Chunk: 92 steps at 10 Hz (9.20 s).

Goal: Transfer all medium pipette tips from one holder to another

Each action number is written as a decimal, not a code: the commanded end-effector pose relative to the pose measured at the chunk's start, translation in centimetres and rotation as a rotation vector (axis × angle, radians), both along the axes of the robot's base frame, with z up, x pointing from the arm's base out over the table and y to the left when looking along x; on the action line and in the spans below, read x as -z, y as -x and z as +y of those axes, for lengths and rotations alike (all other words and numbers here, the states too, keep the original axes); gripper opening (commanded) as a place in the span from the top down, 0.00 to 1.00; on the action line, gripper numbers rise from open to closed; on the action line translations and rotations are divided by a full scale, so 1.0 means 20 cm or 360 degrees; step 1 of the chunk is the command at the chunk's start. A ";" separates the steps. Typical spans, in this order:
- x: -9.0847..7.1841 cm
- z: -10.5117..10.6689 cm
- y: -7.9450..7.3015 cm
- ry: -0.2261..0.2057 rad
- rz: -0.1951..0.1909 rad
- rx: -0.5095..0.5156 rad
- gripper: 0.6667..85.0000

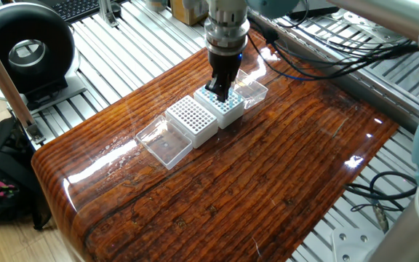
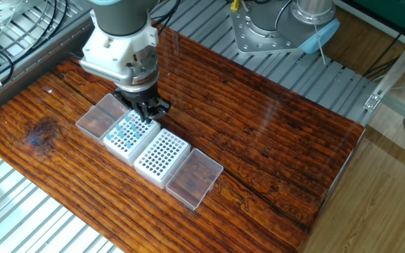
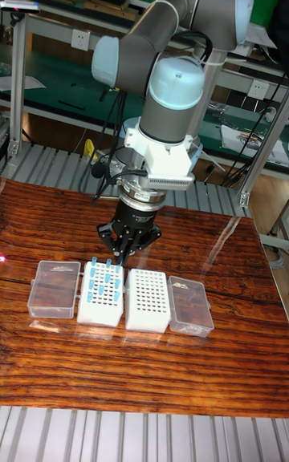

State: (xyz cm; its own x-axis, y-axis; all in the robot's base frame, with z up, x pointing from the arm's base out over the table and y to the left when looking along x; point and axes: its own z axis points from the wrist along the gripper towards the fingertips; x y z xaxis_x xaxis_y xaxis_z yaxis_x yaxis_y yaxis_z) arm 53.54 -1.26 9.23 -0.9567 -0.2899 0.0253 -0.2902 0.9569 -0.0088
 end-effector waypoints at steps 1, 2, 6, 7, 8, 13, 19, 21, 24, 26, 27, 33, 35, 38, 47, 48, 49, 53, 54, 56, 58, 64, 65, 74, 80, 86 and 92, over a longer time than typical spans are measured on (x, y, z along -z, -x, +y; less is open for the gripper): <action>-0.08 0.03 -0.01 -0.0023 0.0028 0.0017 0.99; -0.11 0.03 0.00 -0.0018 0.0036 0.0024 0.99; -0.25 0.09 -0.04 -0.0016 0.0014 0.0124 1.00; -0.27 0.16 -0.04 -0.0071 0.0014 0.0170 1.00; -0.27 0.20 -0.04 -0.0097 0.0008 0.0209 1.00; -0.19 0.27 0.03 -0.0026 -0.0012 0.0292 1.00; -0.14 0.23 0.03 0.0012 -0.0028 0.0286 1.00; -0.13 0.22 0.04 0.0004 -0.0027 0.0279 1.00; -0.12 0.23 0.05 -0.0005 -0.0024 0.0279 1.00; -0.12 0.24 0.06 -0.0016 -0.0013 0.0280 1.00; -0.12 0.23 0.06 -0.0016 -0.0013 0.0280 1.00; -0.10 0.22 0.06 0.0001 -0.0007 0.0282 1.00; -0.10 0.22 0.06 0.0001 -0.0007 0.0275 0.99; -0.10 0.22 0.06 0.0005 -0.0014 0.0243 0.94; -0.09 0.23 0.05 -0.0013 -0.0017 0.0211 0.75; -0.09 0.23 0.05 -0.0013 -0.0017 0.0211 0.73; -0.09 0.23 0.05 -0.0013 -0.0017 0.0206 0.71; -0.12 0.20 -0.02 -0.0038 -0.0027 0.0194 0.70; -0.13 0.17 -0.07 -0.0021 -0.0060 0.0193 0.70; -0.14 0.07 -0.24 0.0075 -0.0173 0.0179 0.70; -0.07 0.04 -0.33 0.0043 -0.0183 0.0173 0.69; 0.03 0.02 -0.27 0.0007 -0.0121 0.0220 0.68; 0.04 0.02 -0.27 0.0009 -0.0124 0.0218 0.68; 0.13 0.00 -0.20 0.0039 -0.0103 0.0120 0.68; 0.13 0.01 -0.18 0.0022 -0.0085 0.0128 0.73; 0.13 0.02 -0.19 0.0007 -0.0090 0.0146 0.80; 0.08 0.03 -0.19 -0.0005 -0.0087 0.0146 0.84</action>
State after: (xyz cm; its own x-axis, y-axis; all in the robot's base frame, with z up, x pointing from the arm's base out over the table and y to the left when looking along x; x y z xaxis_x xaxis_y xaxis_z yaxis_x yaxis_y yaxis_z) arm 57.26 -0.89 7.11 -0.9780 -0.2072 -0.0242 -0.2064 0.9779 -0.0333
